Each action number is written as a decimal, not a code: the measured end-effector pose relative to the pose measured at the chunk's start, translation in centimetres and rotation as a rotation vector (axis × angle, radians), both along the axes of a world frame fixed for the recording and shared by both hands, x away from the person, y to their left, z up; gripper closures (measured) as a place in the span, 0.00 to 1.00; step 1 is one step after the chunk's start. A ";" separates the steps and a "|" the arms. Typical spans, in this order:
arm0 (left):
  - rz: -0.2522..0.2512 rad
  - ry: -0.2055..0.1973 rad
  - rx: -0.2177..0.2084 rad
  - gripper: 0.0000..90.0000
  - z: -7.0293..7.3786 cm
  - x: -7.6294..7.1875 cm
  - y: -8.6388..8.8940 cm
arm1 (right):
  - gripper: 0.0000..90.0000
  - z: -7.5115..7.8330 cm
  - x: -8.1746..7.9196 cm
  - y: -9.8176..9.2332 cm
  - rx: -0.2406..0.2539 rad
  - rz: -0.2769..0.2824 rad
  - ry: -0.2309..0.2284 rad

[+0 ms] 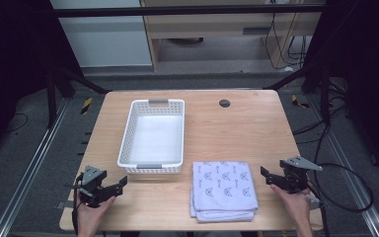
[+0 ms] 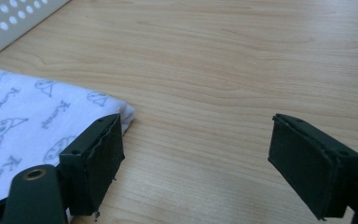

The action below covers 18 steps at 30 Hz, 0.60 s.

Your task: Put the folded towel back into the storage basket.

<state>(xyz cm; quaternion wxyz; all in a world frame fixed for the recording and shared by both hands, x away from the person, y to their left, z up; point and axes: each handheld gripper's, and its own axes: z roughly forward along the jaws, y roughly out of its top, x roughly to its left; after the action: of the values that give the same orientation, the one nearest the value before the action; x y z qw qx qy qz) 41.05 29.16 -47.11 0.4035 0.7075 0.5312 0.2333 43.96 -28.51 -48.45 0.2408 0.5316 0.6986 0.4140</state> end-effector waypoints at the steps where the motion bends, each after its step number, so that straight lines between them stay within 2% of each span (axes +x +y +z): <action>1: -0.006 0.002 -0.004 0.18 0.0 -0.1 -0.1 | 0.20 0.1 0.0 0.1 -0.009 0.006 0.000; 9: -0.036 -0.002 0.005 0.17 0.2 -0.4 -1.1 | 0.20 0.3 -0.1 0.7 0.002 0.030 0.006; 15: -0.055 -0.021 0.004 0.18 0.4 -0.8 -1.7 | 0.20 0.6 -0.3 1.0 -0.010 0.046 0.004; 18: -0.060 -0.017 0.014 0.18 0.4 -0.8 -2.0 | 0.20 0.8 -0.3 1.3 -0.009 0.055 -0.004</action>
<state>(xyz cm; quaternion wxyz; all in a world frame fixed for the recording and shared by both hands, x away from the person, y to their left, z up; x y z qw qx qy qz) 40.21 27.15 -46.74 0.4098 0.7239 0.5047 0.2308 43.62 -27.20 -47.66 0.2333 0.5102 0.7143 0.4184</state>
